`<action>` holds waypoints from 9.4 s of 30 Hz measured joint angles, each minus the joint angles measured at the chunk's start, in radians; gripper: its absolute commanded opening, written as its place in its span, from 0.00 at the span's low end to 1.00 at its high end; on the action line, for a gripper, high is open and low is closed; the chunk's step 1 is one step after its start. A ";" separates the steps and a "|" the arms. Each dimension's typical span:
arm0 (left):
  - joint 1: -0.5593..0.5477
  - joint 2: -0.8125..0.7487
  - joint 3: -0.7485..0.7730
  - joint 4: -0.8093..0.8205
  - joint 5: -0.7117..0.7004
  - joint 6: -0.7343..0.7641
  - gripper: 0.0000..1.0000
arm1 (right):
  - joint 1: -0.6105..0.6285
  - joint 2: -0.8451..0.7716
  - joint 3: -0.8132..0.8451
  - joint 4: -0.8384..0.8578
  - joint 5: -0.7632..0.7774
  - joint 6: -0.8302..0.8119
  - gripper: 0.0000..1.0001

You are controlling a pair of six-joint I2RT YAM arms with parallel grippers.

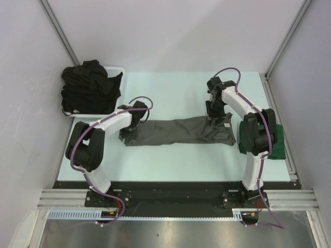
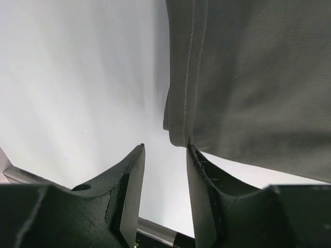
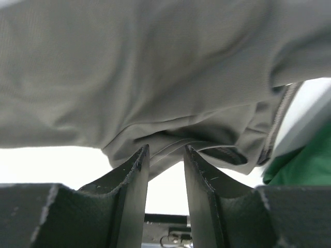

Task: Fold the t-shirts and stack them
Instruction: Fold the other side of the tshirt into a rectangle

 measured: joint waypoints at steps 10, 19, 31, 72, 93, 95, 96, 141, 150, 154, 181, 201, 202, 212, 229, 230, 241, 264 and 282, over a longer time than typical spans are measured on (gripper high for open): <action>0.000 0.013 0.248 -0.013 0.054 0.013 0.43 | -0.004 -0.021 -0.064 0.054 0.063 0.001 0.37; -0.013 0.144 0.362 0.025 0.164 0.040 0.03 | 0.006 -0.016 -0.037 0.121 0.042 -0.004 0.12; -0.098 0.227 0.544 0.086 0.338 0.061 0.00 | 0.064 0.087 0.169 0.213 -0.044 -0.006 0.00; -0.175 0.364 0.450 0.152 0.377 0.113 0.00 | 0.010 0.097 -0.051 0.245 -0.092 -0.023 0.00; -0.152 0.354 0.522 0.111 0.343 0.132 0.00 | -0.048 -0.014 -0.023 0.230 -0.089 -0.027 0.00; -0.147 0.354 0.497 0.113 0.340 0.133 0.00 | -0.054 -0.016 -0.032 0.230 -0.087 -0.027 0.00; -0.144 0.354 0.479 0.114 0.337 0.133 0.00 | -0.056 -0.019 -0.039 0.232 -0.087 -0.029 0.00; -0.100 0.336 0.396 0.182 0.399 0.135 0.00 | -0.256 0.103 -0.042 0.214 -0.048 -0.037 0.00; -0.100 0.335 0.398 0.177 0.402 0.135 0.00 | -0.201 0.100 0.035 0.180 -0.057 -0.036 0.00; -0.097 0.331 0.398 0.167 0.396 0.136 0.00 | -0.159 0.086 0.050 0.177 -0.057 -0.033 0.00; -0.082 0.093 0.114 0.063 0.322 0.130 0.00 | -0.115 0.027 -0.022 0.195 -0.072 -0.024 0.00; -0.078 0.135 0.108 0.081 0.264 0.135 0.00 | -0.129 0.003 -0.060 0.203 -0.092 -0.026 0.00; -0.077 0.135 0.106 0.082 0.264 0.136 0.00 | -0.129 0.003 -0.062 0.203 -0.092 -0.026 0.00; -0.056 0.126 0.094 0.083 0.260 0.142 0.00 | -0.129 0.003 -0.072 0.211 -0.097 -0.026 0.00; -0.039 0.148 0.270 0.025 0.287 0.142 0.13 | -0.008 0.003 -0.055 0.218 -0.113 -0.036 0.43; -0.039 0.148 0.284 0.025 0.291 0.143 0.16 | -0.006 0.002 -0.051 0.219 -0.112 -0.038 0.43; -0.039 0.148 0.325 0.026 0.336 0.149 0.30 | -0.002 -0.047 -0.017 0.196 -0.106 -0.040 0.39; -0.040 0.099 0.325 0.017 0.364 0.148 0.42 | 0.025 -0.047 -0.114 0.175 -0.090 -0.038 0.34; -0.042 0.082 0.320 0.013 0.364 0.147 0.42 | 0.034 -0.045 -0.124 0.196 -0.090 -0.037 0.29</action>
